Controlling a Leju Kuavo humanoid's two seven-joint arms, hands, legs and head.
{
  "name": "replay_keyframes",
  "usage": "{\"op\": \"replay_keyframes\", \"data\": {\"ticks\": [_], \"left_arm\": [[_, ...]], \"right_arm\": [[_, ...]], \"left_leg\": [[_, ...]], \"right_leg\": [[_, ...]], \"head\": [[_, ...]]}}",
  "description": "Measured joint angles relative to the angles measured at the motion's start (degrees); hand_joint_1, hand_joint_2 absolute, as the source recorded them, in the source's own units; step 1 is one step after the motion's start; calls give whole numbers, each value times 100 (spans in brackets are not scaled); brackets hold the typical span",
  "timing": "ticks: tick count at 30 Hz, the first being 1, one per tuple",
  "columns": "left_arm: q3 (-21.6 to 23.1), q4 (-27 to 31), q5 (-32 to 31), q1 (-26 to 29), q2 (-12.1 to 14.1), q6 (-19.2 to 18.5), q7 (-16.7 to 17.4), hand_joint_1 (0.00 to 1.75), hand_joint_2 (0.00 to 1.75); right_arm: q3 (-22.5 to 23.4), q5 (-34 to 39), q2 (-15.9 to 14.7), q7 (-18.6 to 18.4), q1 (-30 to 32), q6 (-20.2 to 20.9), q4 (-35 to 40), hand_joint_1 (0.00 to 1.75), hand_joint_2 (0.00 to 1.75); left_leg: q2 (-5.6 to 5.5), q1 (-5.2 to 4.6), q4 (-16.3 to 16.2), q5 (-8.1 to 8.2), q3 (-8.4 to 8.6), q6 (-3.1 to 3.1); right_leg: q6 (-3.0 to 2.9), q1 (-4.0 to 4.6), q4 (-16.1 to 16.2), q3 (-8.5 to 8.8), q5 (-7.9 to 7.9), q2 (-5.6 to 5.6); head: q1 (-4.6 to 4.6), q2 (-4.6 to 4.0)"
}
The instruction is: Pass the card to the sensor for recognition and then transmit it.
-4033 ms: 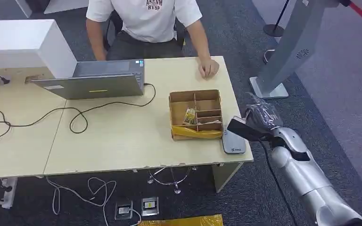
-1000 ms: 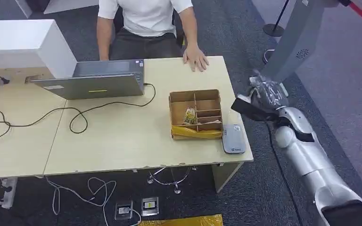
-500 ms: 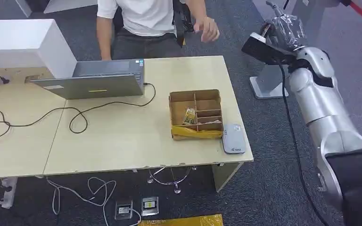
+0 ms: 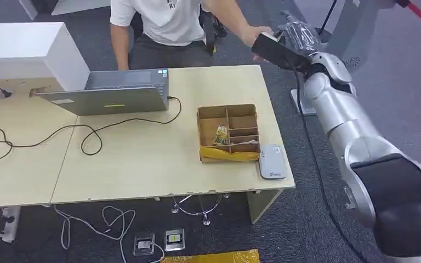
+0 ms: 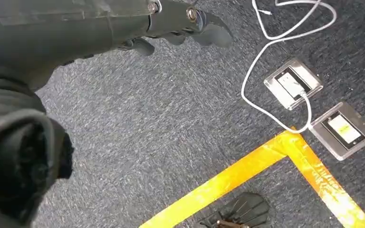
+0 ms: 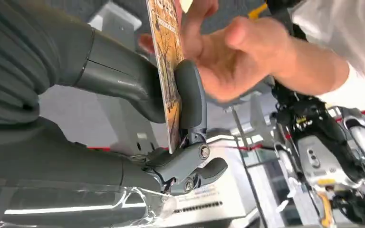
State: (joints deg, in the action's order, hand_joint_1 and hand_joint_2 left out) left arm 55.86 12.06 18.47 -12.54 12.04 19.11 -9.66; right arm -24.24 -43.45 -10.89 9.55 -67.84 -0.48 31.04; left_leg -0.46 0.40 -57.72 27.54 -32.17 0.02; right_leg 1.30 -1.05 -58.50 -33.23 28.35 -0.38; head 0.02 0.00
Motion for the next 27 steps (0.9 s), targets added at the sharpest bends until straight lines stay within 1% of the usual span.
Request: {"op": "replay_keyframes", "data": {"ticks": [7, 8, 9, 10, 11, 15, 21, 24, 27], "left_arm": [[68, 0, -50, -41, 24, -53, 42, 0, 0], [83, 0, -54, -45, 24, -53, 42, 0, 0], [90, 0, -59, -48, 24, -51, 42, 0, 0], [92, 0, -61, -47, 24, -51, 39, 0, 0], [94, 0, -59, -48, 26, -51, 42, 0, 0], [96, 0, -57, -55, 26, -51, 42, 0, 0], [96, 0, -37, -54, 26, -51, 42, 0, 0], [96, 0, 19, -41, 24, -40, 42, 0, 0], [96, 0, 68, -14, 20, 0, 42, 0, 0]], "right_arm": [[-4, -26, 210, -129, -31, -94, -342, 175, 175], [-4, -39, 221, -161, -31, -120, -393, 162, 175], [-4, -46, 243, -179, -31, -133, -429, 56, 175], [-4, -55, 252, -190, -35, -142, -460, 9, 175], [-4, -70, 258, -201, -39, -151, -497, 0, 175], [-7, -103, 302, -221, -53, -188, -602, 0, 175], [-7, -94, 372, -177, -52, -369, -698, 0, 175], [-7, 80, 424, 17, -52, -505, -746, 0, 175], [2, 400, 448, 379, -51, -588, -754, 0, 175]], "left_leg": [[1, 0, 0, 0, 0, 0], [1, 0, 0, 0, 0, 0], [0, -1, 0, 0, -1, 0], [1, -1, 0, 0, 0, 0], [1, -1, 0, 0, 0, 0], [1, -1, 0, 0, 1, 0], [1, 0, 0, 0, 0, 0], [1, 0, 0, 0, 1, 0], [2, 0, 0, 0, 0, 0]], "right_leg": [[0, 0, 1, 0, 0, 1], [0, 0, 1, 0, 0, 1], [0, 0, 1, -1, 0, 1], [0, -1, 1, -1, 0, 2], [0, -1, 1, -1, 0, 2], [0, -1, 1, -1, 0, 5], [0, 0, 0, -2, 0, 4], [0, 0, 0, -2, 0, 5], [0, 0, 0, -1, 0, 5]], "head": [[0, 0], [0, 0], [2, 0], [0, 0], [0, 0], [0, 0], [0, 0], [0, 0], [0, 0]]}}
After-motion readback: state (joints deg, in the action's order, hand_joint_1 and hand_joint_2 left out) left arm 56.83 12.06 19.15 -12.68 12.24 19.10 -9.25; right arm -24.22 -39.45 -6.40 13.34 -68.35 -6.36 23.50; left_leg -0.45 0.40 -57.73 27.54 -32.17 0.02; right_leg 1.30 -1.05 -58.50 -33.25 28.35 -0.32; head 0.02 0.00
